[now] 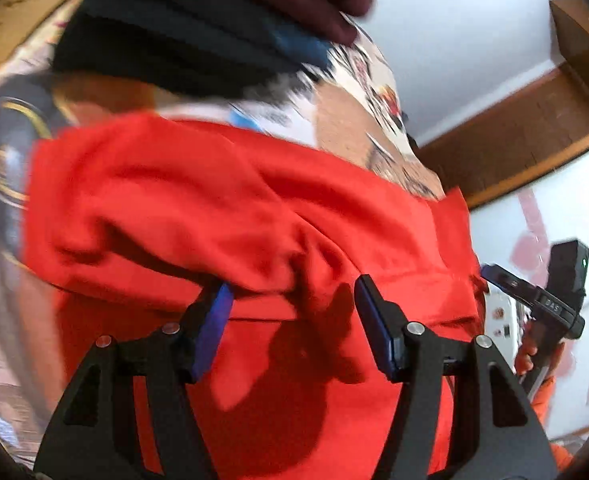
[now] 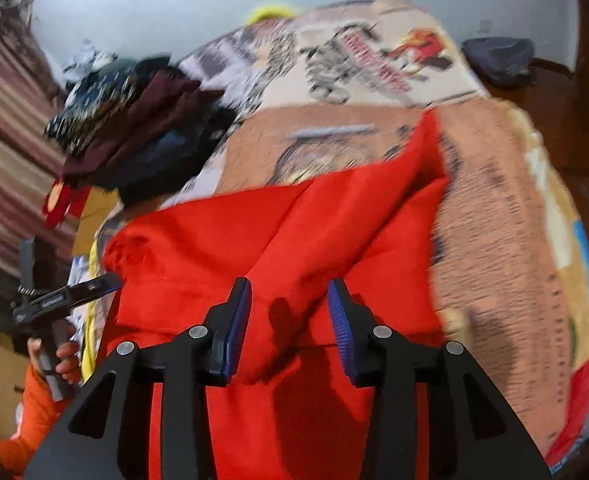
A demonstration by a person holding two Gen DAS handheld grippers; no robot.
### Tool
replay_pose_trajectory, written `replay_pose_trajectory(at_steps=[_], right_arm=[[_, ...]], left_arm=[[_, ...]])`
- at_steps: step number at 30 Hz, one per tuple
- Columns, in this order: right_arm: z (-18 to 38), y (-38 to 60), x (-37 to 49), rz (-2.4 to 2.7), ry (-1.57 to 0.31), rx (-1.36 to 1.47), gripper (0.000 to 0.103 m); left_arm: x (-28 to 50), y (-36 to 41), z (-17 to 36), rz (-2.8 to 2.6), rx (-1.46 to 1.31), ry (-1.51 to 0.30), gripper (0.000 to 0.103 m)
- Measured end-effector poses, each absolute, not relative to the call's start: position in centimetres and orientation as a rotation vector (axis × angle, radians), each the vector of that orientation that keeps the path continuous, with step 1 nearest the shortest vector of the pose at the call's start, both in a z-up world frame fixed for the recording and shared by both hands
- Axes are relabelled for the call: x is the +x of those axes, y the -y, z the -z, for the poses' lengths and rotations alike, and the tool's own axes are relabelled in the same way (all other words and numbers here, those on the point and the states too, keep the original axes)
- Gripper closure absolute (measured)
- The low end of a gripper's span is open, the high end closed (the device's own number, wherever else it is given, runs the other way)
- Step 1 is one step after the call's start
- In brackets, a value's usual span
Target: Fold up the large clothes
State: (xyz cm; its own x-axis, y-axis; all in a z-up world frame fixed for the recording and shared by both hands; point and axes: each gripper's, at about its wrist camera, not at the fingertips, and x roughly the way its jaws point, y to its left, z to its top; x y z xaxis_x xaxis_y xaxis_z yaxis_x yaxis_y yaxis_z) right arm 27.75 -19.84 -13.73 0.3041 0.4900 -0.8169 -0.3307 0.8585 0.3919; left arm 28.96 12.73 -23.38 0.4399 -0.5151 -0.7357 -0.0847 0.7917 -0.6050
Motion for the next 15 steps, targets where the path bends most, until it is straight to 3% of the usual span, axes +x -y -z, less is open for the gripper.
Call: replay_pose_trajectory(at_steps=[7, 9, 10, 11, 12, 15], right_arm=[[16.4, 17.5, 26.8, -0.559, -1.145, 0.114, 0.064], [16.3, 17.5, 26.8, -0.564, -1.136, 0.122, 0.065], [16.2, 17.5, 26.7, -0.571, -1.123, 0.117, 0.07], [16.0, 17.3, 26.6, -0.578, -1.118, 0.112, 0.076], [15.9, 17.3, 26.5, -0.583, -1.11, 0.106, 0.092], [14.7, 17.6, 26.0, -0.647, -1.086, 0.158, 0.093]], left_arm=[[27.9, -8.9, 23.1, 0.357, -0.549, -1.106, 0.043], [27.3, -8.9, 22.6, 0.367, -0.544, -1.103, 0.053], [27.1, -8.7, 22.5, 0.377, -0.536, -1.103, 0.057], [26.9, -8.7, 22.5, 0.391, -0.535, -1.103, 0.071], [26.7, -8.6, 22.5, 0.393, -0.533, -1.101, 0.085], [26.1, -9.0, 21.8, 0.375, -0.509, -1.072, 0.095]])
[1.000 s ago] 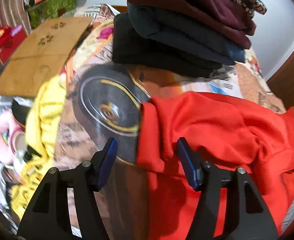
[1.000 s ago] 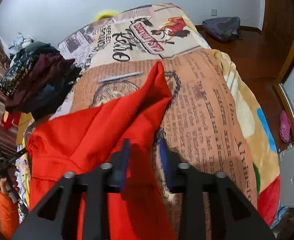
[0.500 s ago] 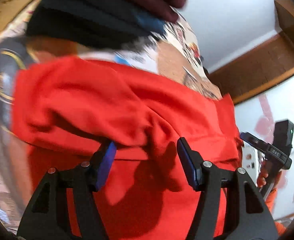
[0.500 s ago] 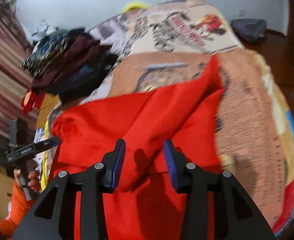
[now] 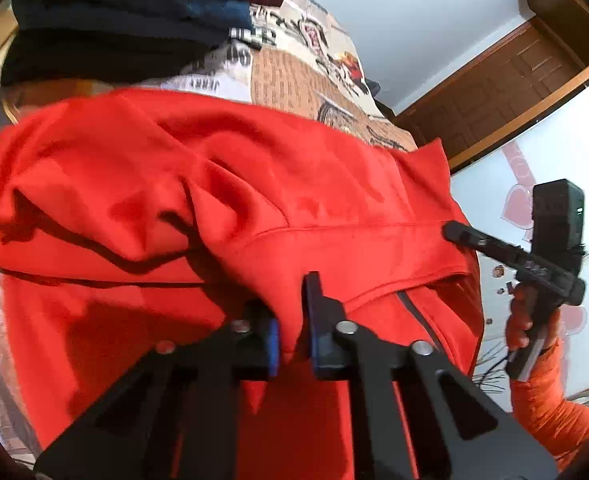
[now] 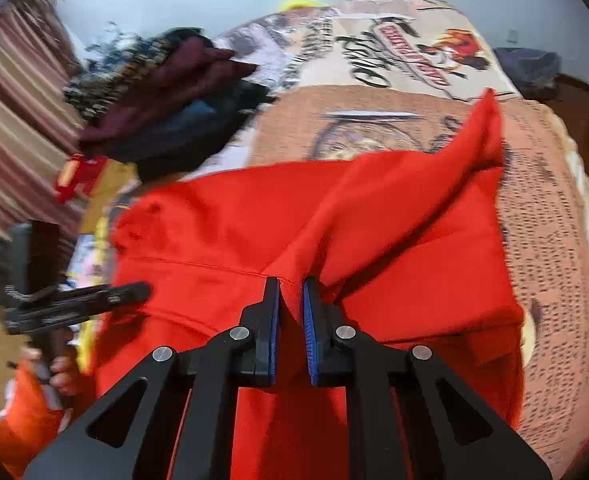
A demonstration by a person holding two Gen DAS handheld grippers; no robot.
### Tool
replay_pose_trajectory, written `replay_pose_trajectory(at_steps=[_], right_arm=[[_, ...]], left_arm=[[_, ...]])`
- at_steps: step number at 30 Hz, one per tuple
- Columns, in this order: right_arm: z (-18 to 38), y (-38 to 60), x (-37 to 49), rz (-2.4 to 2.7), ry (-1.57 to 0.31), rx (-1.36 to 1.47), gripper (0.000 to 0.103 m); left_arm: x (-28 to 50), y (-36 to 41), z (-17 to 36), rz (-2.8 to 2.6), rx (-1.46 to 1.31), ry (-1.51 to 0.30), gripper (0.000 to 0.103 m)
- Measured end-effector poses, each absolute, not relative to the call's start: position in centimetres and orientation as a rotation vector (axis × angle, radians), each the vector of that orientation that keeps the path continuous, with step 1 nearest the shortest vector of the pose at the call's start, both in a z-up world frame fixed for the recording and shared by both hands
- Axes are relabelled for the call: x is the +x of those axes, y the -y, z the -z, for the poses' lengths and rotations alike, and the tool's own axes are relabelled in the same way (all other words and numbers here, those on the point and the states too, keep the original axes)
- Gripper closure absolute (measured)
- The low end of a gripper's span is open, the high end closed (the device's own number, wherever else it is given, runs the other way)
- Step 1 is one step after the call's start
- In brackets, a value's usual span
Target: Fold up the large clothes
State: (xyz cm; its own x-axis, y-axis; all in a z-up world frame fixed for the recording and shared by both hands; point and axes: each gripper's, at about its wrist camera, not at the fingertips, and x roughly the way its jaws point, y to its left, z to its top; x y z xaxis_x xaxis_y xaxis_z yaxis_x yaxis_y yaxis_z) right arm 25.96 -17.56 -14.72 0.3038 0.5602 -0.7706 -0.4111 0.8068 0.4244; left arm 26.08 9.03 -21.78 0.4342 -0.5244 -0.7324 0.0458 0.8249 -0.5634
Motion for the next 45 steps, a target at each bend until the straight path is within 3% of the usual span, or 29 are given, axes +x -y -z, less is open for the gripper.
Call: replay_pose_trajectory(at_steps=[7, 11, 13, 18, 25, 30, 37, 41, 43, 45], right_arm=[[11.0, 17.4, 23.3, -0.698, -0.988, 0.16, 0.094], [12.7, 17.3, 22.5, -0.698, -1.041, 0.129, 0.094], [14.3, 17.2, 22.3, -0.666, -1.079, 0.083, 0.089], [15.3, 18.5, 22.1, -0.597, -1.106, 0.069, 0.086], [12.0, 21.7, 23.1, -0.521, -1.017, 0.113, 0.085], [11.7, 23.2, 24.5, -0.436, -0.994, 0.191, 0.072], [13.2, 20.8, 24.5, -0.525, -1.075, 0.23, 0.071], [14.4, 19.3, 24.4, -0.589, -1.128, 0.224, 0.071], [15.5, 18.5, 24.6, -0.586, -1.161, 0.208, 0.071], [16.4, 18.2, 24.5, -0.588, -1.187, 0.203, 0.07]], left_arm=[[23.4, -9.1, 16.3, 0.392, -0.42, -0.916, 0.096], [22.9, -9.0, 17.7, 0.372, -0.394, -0.98, 0.095], [23.1, -8.8, 19.7, 0.335, -0.372, -1.052, 0.093], [22.0, -10.3, 21.6, 0.27, -0.384, -1.095, 0.069], [20.7, -16.5, 19.9, 0.128, -0.457, -0.993, 0.056], [21.7, -21.2, 21.3, 0.051, -0.612, -0.985, 0.056], [25.4, -23.6, 25.5, 0.08, -0.832, -1.027, 0.056], [27.2, -23.3, 27.2, 0.05, -0.808, -1.058, 0.057], [27.7, -22.4, 26.9, -0.021, -0.674, -1.051, 0.07], [28.4, -21.7, 26.5, -0.061, -0.571, -1.04, 0.093]])
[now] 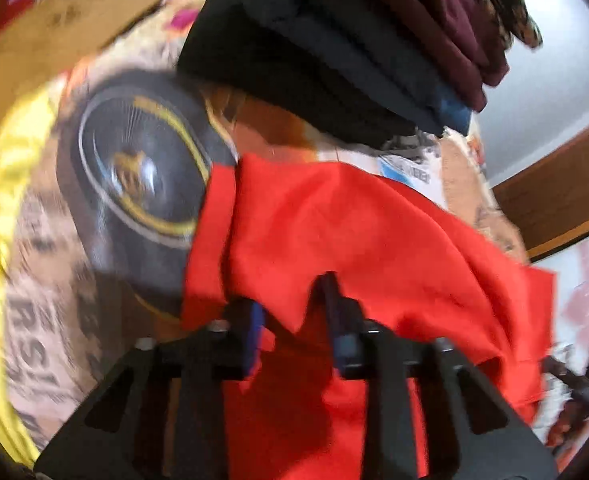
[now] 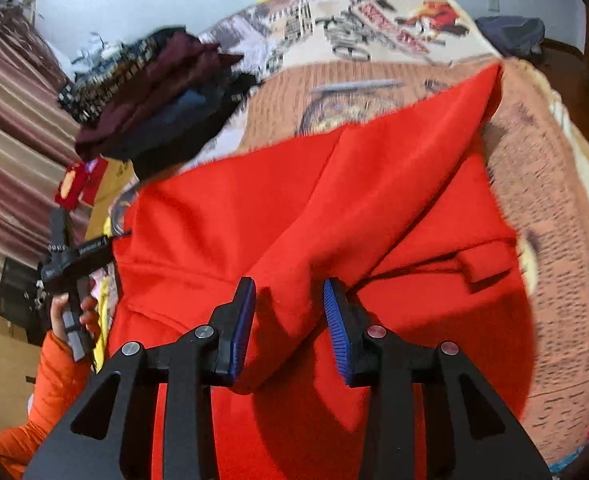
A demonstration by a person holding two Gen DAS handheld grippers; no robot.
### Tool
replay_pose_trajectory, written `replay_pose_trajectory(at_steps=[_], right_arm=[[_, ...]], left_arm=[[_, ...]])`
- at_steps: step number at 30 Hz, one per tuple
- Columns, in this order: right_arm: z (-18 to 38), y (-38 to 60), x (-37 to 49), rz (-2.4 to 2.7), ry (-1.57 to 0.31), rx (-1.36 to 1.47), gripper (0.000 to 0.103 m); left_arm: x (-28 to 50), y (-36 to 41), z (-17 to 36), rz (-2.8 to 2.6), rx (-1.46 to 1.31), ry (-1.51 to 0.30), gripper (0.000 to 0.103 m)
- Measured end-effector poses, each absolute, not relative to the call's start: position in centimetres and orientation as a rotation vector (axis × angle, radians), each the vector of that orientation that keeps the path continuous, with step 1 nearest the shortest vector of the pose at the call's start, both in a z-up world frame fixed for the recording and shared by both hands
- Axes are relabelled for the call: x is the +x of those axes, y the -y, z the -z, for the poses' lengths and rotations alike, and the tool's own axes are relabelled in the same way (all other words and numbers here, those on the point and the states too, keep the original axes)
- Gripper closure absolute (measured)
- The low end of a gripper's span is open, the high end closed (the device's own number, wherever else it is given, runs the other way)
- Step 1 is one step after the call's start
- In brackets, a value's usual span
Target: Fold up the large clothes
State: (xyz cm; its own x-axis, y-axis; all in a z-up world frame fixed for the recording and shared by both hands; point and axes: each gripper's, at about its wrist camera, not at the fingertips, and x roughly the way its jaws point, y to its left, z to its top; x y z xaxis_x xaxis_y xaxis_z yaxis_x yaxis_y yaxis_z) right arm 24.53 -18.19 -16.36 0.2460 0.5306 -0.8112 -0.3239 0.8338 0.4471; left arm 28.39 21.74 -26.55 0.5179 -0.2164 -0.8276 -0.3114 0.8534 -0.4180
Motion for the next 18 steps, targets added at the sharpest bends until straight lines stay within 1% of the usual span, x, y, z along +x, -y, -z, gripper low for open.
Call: replay_pose_trajectory(at_steps=[1, 2, 3, 4, 5, 6, 8, 11, 13, 14, 18], right_arm=[[16.9, 18.0, 24.4, -0.596, -1.201, 0.206, 0.068], [17.3, 18.0, 24.2, -0.601, -1.196, 0.204, 0.068], [17.4, 17.9, 23.9, -0.598, -1.187, 0.186, 0.072], [17.4, 17.8, 23.7, -0.599, -1.174, 0.162, 0.079], [17.1, 17.8, 23.4, -0.605, -1.162, 0.144, 0.082], [16.9, 17.7, 23.3, -0.613, -1.154, 0.131, 0.085], [16.1, 17.9, 22.9, -0.623, -1.128, 0.103, 0.086], [16.2, 18.2, 22.7, -0.619, -1.124, 0.092, 0.086], [16.6, 18.4, 22.7, -0.612, -1.133, 0.089, 0.086], [16.8, 18.4, 22.8, -0.608, -1.137, 0.089, 0.086], [16.8, 19.2, 22.6, -0.598, -1.137, 0.098, 0.086]], left_arm=[[28.6, -21.6, 26.2, -0.077, -0.53, -1.03, 0.1], [28.8, -21.5, 25.8, -0.09, -0.489, -1.019, 0.102], [28.7, -21.6, 25.4, -0.101, -0.467, -1.004, 0.103], [28.6, -21.8, 24.6, -0.118, -0.444, -0.975, 0.103], [28.4, -22.0, 23.7, -0.128, -0.434, -0.943, 0.103], [28.5, -22.4, 23.1, -0.136, -0.431, -0.919, 0.103], [28.1, -23.3, 21.9, -0.141, -0.442, -0.876, 0.103], [28.2, -23.9, 22.4, -0.137, -0.434, -0.915, 0.102], [28.2, -23.6, 23.6, -0.149, -0.403, -0.968, 0.098], [28.2, -23.5, 24.5, -0.15, -0.404, -1.001, 0.097], [27.5, -23.5, 27.1, -0.119, -0.481, -1.065, 0.096]])
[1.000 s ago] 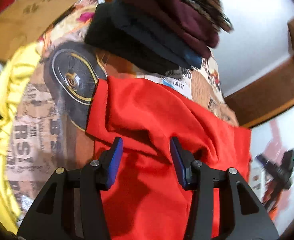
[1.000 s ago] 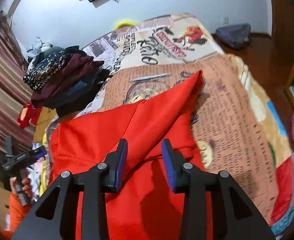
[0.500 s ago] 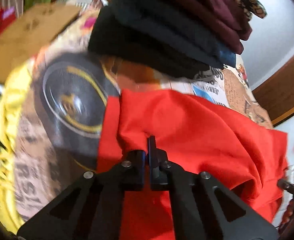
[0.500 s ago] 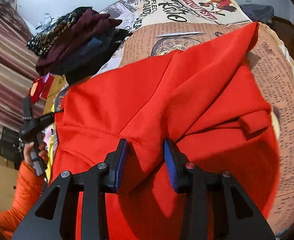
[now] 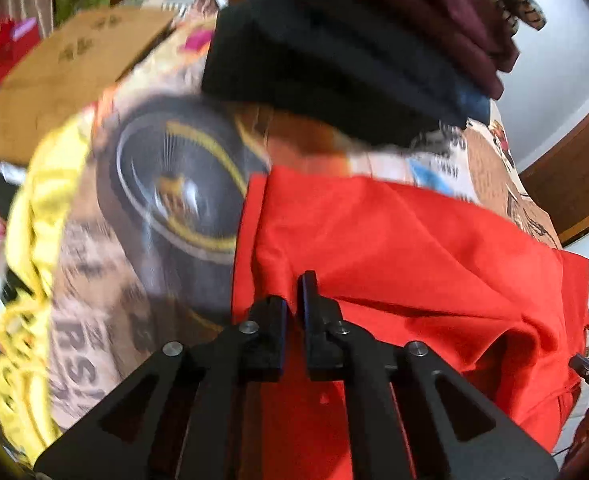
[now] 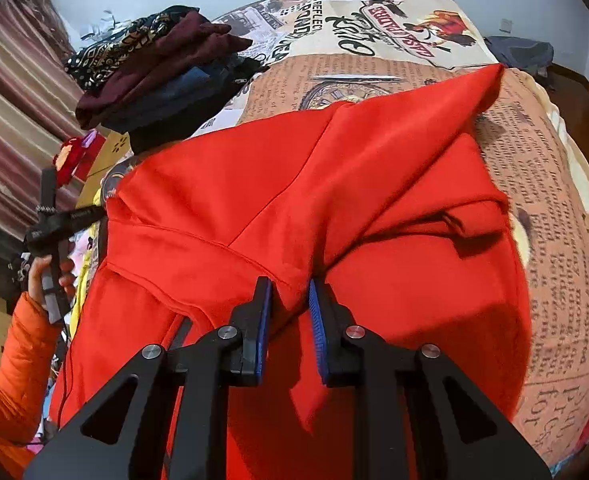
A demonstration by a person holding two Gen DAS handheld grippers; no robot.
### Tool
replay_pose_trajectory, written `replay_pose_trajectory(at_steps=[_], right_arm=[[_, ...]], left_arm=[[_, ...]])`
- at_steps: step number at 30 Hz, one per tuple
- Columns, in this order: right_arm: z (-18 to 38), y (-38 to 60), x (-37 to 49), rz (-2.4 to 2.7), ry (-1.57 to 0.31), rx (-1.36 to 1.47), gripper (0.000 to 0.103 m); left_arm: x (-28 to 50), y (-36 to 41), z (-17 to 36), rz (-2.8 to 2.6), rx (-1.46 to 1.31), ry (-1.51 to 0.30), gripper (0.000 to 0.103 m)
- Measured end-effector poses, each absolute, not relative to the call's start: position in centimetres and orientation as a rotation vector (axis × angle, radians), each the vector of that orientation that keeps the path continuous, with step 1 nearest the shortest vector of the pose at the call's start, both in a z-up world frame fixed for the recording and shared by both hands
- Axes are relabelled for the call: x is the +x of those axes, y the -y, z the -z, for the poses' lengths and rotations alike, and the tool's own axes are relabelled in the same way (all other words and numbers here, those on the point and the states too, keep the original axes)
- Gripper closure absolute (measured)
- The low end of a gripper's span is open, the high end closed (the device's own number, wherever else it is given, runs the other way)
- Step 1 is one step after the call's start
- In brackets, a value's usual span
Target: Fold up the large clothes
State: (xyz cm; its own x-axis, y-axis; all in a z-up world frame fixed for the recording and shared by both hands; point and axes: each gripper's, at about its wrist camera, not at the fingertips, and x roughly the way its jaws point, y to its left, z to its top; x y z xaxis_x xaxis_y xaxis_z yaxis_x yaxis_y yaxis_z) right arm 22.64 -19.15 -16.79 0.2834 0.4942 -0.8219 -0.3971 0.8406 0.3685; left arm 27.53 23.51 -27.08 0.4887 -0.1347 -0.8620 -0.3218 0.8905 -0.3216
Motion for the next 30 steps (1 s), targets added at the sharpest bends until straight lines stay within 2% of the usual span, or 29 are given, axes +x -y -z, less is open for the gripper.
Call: replay_pose_trajectory(at_steps=[2, 4, 5, 6, 9, 11, 13, 15, 22, 30], right_arm=[[16.2, 19.6, 22.4, -0.587, -1.123, 0.096, 0.086], [15.4, 20.3, 22.3, -0.551, -1.097, 0.082, 0.086], [15.0, 20.7, 22.3, -0.539, -1.087, 0.081, 0.086], [14.6, 21.2, 22.3, -0.531, -1.08, 0.086, 0.086], [13.4, 23.2, 23.0, -0.468, -1.052, 0.125, 0.085], [13.0, 24.3, 23.7, -0.421, -1.035, 0.153, 0.078], [12.7, 25.1, 24.4, -0.378, -1.024, 0.181, 0.061], [12.7, 25.7, 25.5, -0.336, -1.009, 0.22, 0.056], [15.6, 25.4, 29.3, -0.357, -1.113, 0.307, 0.055], [17.8, 25.4, 32.1, -0.409, -1.155, 0.41, 0.052]], left_arm=[[26.9, -23.6, 27.1, -0.113, -0.501, -1.066, 0.093], [26.4, -23.5, 26.6, -0.122, -0.48, -1.081, 0.077], [26.0, -23.4, 26.3, -0.142, -0.455, -1.084, 0.061], [25.7, -23.4, 25.9, -0.158, -0.432, -1.078, 0.052], [24.4, -23.4, 24.6, -0.161, -0.416, -1.055, 0.049], [24.0, -23.7, 24.1, -0.154, -0.444, -1.04, 0.046], [23.8, -24.0, 23.9, -0.148, -0.481, -1.022, 0.041], [23.8, -24.3, 24.1, -0.134, -0.524, -1.011, 0.039], [25.3, -24.5, 28.4, -0.044, -0.73, -1.062, 0.038], [27.6, -22.9, 29.5, 0.101, -0.825, -1.065, 0.038]])
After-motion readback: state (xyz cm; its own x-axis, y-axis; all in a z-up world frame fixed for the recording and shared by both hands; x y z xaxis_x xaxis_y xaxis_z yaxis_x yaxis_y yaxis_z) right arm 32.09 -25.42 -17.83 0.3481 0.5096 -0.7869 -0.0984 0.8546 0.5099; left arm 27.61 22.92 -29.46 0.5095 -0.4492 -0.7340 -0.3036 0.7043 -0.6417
